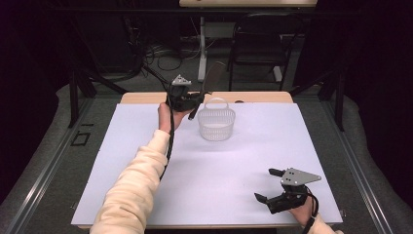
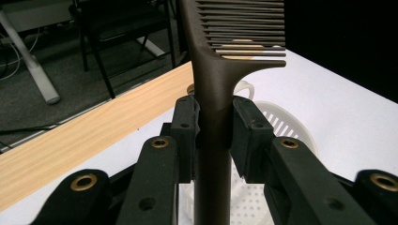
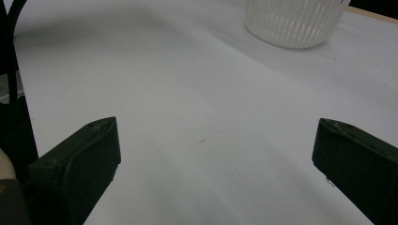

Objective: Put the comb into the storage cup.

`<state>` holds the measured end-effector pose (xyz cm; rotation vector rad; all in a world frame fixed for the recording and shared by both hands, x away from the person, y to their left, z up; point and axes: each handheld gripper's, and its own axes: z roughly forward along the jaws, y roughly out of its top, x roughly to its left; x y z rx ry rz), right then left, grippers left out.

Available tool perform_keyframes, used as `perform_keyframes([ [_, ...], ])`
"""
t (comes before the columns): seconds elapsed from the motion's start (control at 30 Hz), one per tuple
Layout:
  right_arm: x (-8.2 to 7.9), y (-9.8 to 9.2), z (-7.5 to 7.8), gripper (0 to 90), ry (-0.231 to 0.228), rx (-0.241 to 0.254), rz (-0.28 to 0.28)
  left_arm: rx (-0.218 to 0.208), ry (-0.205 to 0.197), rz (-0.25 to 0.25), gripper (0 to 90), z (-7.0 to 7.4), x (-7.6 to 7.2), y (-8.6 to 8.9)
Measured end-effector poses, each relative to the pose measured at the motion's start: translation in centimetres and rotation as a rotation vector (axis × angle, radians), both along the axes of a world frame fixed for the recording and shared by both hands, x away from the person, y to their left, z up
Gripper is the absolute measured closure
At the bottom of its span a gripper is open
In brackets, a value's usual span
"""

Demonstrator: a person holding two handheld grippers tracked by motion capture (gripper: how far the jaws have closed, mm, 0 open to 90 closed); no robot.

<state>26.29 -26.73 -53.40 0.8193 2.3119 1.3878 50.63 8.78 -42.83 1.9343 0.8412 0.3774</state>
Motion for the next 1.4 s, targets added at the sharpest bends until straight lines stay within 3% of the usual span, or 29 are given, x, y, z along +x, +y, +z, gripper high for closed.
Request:
perform_keyframes([
  [1.4, 0.0, 0.0, 0.0, 1.1, 0.001, 0.004, 0.0, -0.022, -0.038, -0.01, 72.5, -0.2, 0.5, -1.5],
])
